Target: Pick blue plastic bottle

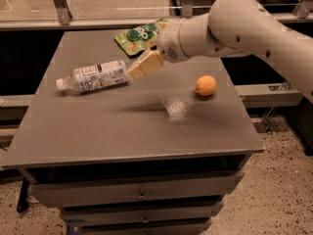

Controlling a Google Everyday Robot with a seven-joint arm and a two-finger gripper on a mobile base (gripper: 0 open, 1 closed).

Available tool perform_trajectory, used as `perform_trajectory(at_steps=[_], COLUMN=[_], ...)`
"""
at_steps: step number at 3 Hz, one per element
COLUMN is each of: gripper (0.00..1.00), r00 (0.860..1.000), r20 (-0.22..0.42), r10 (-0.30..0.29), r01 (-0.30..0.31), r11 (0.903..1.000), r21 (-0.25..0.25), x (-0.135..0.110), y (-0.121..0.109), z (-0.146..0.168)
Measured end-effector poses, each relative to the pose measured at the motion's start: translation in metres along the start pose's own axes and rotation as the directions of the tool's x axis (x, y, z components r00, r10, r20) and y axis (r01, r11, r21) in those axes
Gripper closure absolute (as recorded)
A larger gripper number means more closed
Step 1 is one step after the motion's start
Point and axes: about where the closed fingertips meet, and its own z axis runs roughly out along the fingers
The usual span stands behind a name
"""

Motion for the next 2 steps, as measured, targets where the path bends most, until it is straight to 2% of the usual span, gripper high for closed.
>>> perform_trajectory(at_steps=[1, 2], gripper=[0.0, 0.0], r00=[0.995, 0.995], r20=[0.068, 0.068], r10=[-0.066, -0.066], r01=[0.066, 0.067], r11=[0.9978, 0.9977], r21=[-0.008, -0.009], x=[-0.0126, -0.0127], y=[-0.0017, -0.0017], z=[0.0179, 0.018])
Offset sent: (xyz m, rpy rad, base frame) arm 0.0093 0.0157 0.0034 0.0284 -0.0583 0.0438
